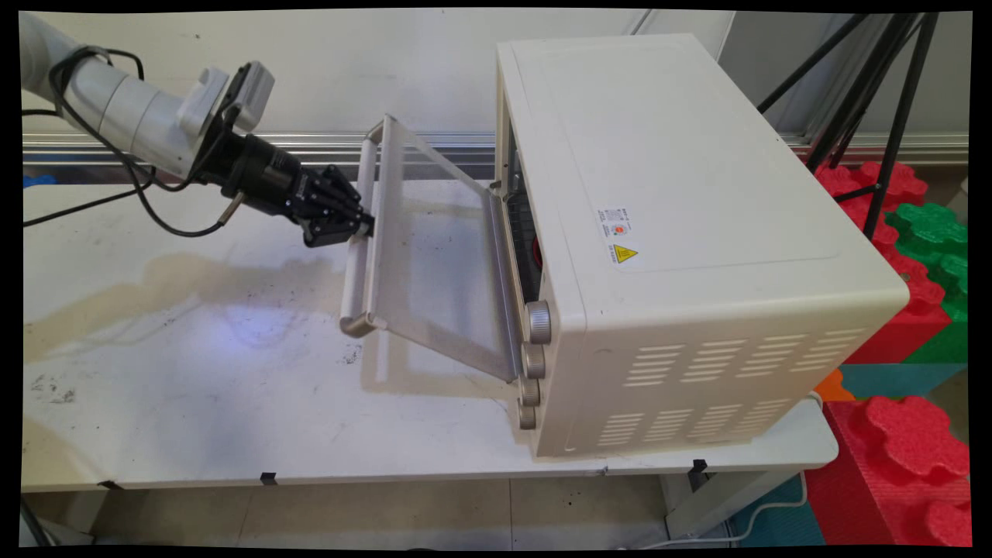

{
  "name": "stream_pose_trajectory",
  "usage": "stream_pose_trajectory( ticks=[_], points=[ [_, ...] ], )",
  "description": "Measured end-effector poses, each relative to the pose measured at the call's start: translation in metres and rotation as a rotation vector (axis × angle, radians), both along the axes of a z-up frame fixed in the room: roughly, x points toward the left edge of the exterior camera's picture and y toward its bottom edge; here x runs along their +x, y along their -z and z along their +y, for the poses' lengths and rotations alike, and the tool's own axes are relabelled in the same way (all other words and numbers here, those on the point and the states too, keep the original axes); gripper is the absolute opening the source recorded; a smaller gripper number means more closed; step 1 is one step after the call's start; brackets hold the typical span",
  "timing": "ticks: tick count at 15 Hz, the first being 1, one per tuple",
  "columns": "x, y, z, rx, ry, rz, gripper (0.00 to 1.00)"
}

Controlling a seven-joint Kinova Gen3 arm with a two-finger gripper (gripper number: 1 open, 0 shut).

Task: Open the oven

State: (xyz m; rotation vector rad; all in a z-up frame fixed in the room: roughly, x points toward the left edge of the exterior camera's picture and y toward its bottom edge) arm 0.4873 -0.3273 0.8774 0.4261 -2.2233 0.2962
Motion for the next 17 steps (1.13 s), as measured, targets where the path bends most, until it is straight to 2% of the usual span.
stream_pose_trajectory(
  ticks=[11, 17],
  points=[
    [0.031, 0.034, 0.005, 0.049, -0.007, -0.068, 0.00],
    [0.042, 0.042, 0.007, 0.059, -0.011, -0.090, 0.00]
  ],
)
